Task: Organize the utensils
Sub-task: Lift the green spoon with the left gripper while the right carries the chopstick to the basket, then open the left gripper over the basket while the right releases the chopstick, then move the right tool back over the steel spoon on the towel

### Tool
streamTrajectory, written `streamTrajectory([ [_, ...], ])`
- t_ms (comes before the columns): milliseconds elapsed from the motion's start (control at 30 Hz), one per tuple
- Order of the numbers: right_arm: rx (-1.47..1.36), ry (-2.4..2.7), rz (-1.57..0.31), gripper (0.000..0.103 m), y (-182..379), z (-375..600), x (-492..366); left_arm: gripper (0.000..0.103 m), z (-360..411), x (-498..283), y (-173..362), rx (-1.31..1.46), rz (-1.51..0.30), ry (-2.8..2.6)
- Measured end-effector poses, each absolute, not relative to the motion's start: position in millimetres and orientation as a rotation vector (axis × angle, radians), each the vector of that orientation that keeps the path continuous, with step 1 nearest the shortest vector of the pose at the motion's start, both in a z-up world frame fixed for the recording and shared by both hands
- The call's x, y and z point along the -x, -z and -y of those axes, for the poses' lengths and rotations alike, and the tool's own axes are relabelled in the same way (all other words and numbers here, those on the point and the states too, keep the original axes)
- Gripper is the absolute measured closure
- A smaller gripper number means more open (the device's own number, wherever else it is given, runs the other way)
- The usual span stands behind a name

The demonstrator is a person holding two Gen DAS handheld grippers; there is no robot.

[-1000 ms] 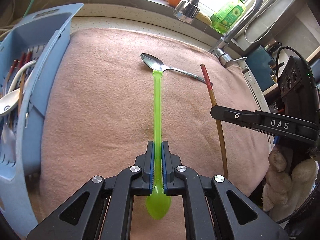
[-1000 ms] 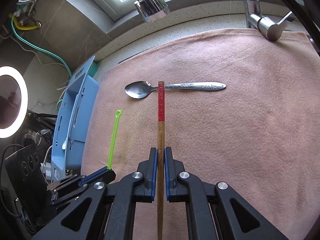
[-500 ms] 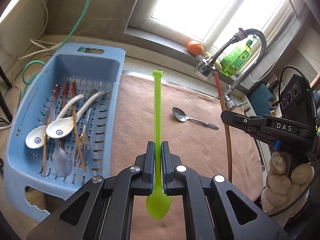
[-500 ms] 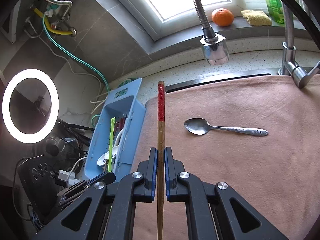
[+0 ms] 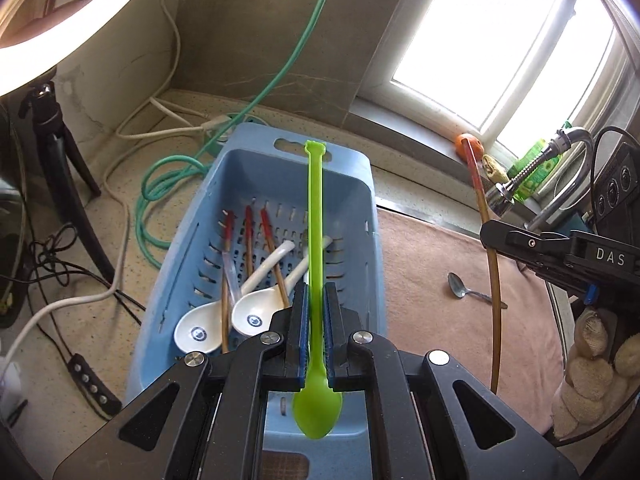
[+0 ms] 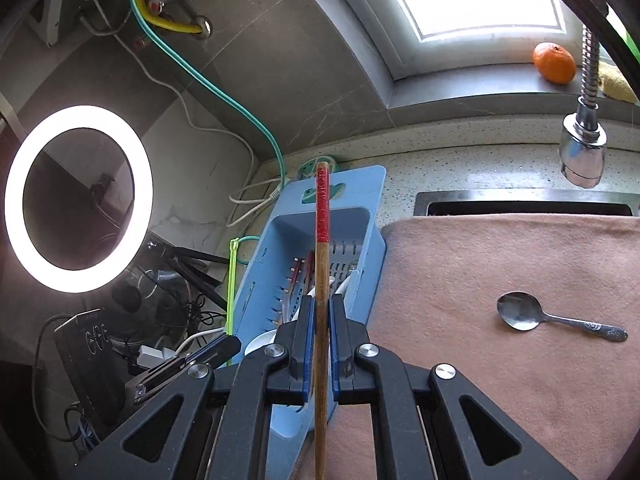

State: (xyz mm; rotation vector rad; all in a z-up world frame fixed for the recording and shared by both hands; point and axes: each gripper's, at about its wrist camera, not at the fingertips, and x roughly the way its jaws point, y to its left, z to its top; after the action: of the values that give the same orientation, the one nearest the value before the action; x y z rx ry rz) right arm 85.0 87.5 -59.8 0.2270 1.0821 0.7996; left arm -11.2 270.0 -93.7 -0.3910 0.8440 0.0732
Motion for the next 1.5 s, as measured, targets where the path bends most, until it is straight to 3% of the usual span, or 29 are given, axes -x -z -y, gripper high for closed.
streamTrajectory([
  [567,-0.187,-0.820,-1.138,0.096,81.4,-151.6,-107.4,0.098,-299.8,-6.1,103.5,0.391,-0.869,-0.116],
  [633,-0.184,-0.815,-1.146,0.094,82.8,-154.0,-110.1,0.097,-300.6,-8.0,103.9,0.390,-0.873,-0.119],
  [767,-0.181,-0.812,-1.161,0.090,85.6,-153.3,-115.3,0.082,-301.9,-9.1,102.8,0.391,-0.870,-0.134],
  [867,-0.194,-0.804,-1.154,0.077,84.9,-146.9,-117.1,0.082,-303.0,-10.0,102.1,0.392,-0.868,-0.141],
  [1167,-0.191,-0.787,-1.151,0.073,84.0,-126.0,-122.9,0.082,-295.8,-12.6,101.8,0.394,-0.872,-0.131],
  [1300,-0.184,-0.771,-1.156,0.071,86.8,-111.3,-125.9,0.075,-287.3,-12.1,99.9,0.391,-0.872,-0.117],
  [1500,-0.127,-0.743,-1.154,0.070,94.8,-82.0,-133.8,0.075,-269.1,-6.6,95.0,0.378,-0.870,-0.100],
])
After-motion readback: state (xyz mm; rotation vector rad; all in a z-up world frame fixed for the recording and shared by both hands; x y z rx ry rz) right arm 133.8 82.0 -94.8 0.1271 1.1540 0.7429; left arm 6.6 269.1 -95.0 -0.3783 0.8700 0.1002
